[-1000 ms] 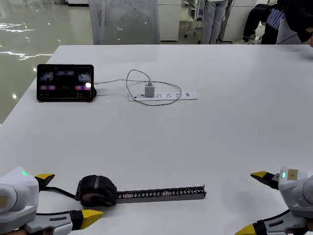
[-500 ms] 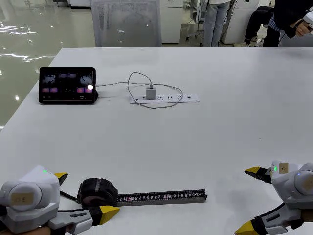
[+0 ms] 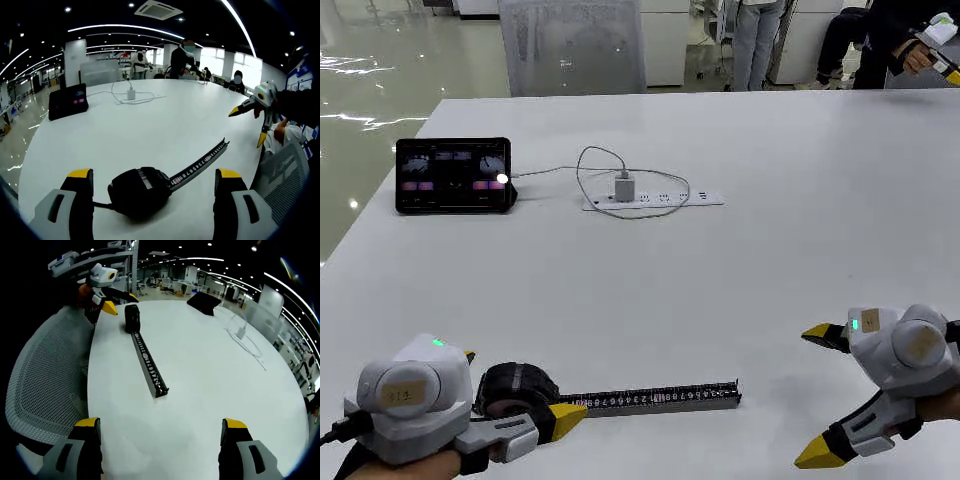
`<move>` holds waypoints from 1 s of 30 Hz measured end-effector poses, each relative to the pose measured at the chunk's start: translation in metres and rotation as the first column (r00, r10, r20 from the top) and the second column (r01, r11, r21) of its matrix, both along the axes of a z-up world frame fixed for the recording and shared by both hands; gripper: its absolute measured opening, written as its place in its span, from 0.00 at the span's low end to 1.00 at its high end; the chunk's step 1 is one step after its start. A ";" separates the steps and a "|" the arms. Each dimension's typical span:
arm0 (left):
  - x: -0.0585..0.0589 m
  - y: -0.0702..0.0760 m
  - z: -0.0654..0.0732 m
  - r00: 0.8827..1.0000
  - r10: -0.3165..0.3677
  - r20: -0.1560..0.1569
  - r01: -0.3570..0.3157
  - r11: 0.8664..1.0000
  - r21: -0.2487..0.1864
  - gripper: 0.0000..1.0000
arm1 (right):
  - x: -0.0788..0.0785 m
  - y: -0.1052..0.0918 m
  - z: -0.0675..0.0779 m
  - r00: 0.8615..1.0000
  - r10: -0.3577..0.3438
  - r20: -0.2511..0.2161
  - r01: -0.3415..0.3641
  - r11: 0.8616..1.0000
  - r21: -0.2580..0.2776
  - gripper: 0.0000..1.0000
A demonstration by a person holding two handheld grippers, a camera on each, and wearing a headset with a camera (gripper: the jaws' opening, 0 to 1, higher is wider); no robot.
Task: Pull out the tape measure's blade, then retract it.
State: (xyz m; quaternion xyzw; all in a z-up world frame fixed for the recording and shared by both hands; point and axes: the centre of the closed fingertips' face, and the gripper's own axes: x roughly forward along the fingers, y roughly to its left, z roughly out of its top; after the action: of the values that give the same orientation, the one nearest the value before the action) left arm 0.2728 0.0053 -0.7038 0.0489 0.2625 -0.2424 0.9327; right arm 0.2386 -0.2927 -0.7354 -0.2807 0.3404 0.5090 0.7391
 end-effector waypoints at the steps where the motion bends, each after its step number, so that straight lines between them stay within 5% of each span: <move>1: 0.002 0.001 -0.001 1.000 0.013 0.005 -0.013 1.000 0.006 0.99 | 0.001 0.001 0.000 1.000 0.004 0.001 -0.004 1.000 -0.003 0.99; 7: 0.008 0.001 -0.006 0.998 0.064 0.003 -0.064 0.998 -0.017 0.99 | 0.006 0.009 -0.001 0.999 0.034 0.001 -0.034 0.999 -0.017 0.99; 11: 0.009 0.008 -0.014 0.995 0.099 0.002 -0.099 0.995 0.033 0.99 | 0.010 0.012 -0.003 0.999 0.045 -0.006 -0.045 0.999 -0.030 0.99; 17: 0.008 0.011 -0.017 0.989 0.145 0.001 -0.145 0.989 0.013 0.99 | 0.018 0.016 -0.001 0.999 0.050 -0.005 -0.050 0.998 -0.031 0.99; 19: 0.010 0.015 -0.010 0.982 0.185 0.044 -0.185 0.983 0.011 0.99 | 0.019 0.019 -0.001 0.998 0.059 -0.005 -0.059 0.998 -0.034 0.99; 23: 0.016 0.024 -0.001 0.963 0.258 0.075 -0.259 0.966 -0.001 0.99 | 0.021 0.026 -0.001 0.996 0.088 -0.006 -0.088 0.995 -0.038 0.99; 30: 0.014 0.020 -0.006 0.950 0.307 0.063 -0.307 0.952 -0.008 0.99 | 0.023 0.037 -0.002 0.993 0.121 -0.010 -0.122 0.991 -0.056 0.99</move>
State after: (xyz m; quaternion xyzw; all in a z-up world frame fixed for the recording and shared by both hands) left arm 0.2864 0.0251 -0.7100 0.0161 0.2372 -0.0927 0.9669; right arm 0.2614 -0.2557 -0.7378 -0.3199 0.3391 0.5443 0.6974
